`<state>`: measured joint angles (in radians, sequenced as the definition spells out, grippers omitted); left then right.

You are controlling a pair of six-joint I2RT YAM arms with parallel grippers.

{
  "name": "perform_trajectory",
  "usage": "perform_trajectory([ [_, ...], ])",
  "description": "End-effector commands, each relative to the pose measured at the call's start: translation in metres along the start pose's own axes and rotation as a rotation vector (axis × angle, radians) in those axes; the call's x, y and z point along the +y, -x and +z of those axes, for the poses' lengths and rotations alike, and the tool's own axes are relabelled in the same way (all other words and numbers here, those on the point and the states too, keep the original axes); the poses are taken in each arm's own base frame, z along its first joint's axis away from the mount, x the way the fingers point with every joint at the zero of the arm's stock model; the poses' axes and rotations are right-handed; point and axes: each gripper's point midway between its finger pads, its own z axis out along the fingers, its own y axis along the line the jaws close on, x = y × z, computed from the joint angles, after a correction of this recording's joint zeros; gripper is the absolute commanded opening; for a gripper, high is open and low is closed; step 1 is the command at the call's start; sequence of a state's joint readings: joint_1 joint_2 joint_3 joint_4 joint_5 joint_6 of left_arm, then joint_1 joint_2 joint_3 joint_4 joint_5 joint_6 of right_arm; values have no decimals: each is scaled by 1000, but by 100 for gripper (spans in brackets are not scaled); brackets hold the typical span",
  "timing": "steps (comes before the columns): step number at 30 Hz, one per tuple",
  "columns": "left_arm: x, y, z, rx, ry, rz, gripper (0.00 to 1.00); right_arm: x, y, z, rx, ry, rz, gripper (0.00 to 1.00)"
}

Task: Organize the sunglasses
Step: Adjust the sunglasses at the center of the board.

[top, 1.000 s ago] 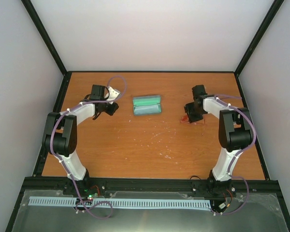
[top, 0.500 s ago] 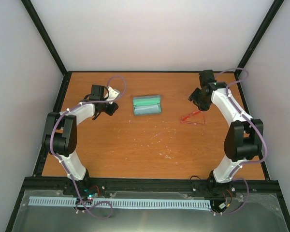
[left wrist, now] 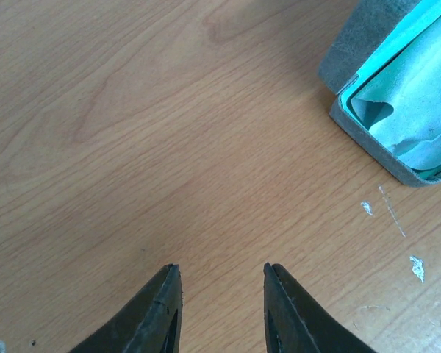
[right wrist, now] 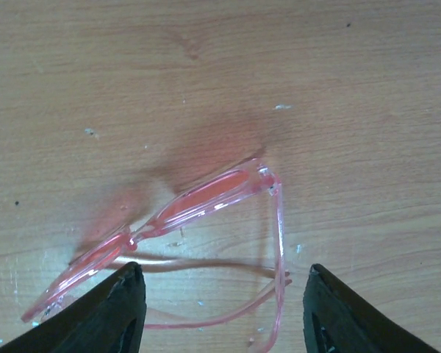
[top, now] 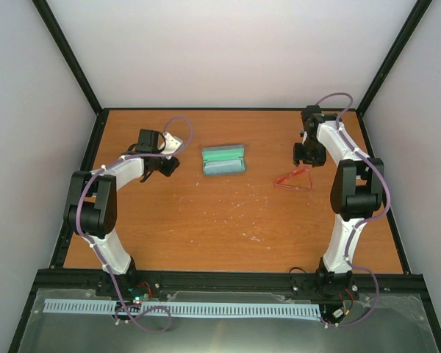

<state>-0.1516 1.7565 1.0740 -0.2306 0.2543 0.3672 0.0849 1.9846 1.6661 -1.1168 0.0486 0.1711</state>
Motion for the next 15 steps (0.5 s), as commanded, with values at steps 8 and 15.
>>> perform_trajectory([
  [8, 6, 6, -10, -15, 18, 9, 33, 25, -43, -1, 189, 143, -37, 17],
  [15, 3, 4, -8, -16, 3, -10, 33, 46, -70, 16, 255, 148, -57, 16],
])
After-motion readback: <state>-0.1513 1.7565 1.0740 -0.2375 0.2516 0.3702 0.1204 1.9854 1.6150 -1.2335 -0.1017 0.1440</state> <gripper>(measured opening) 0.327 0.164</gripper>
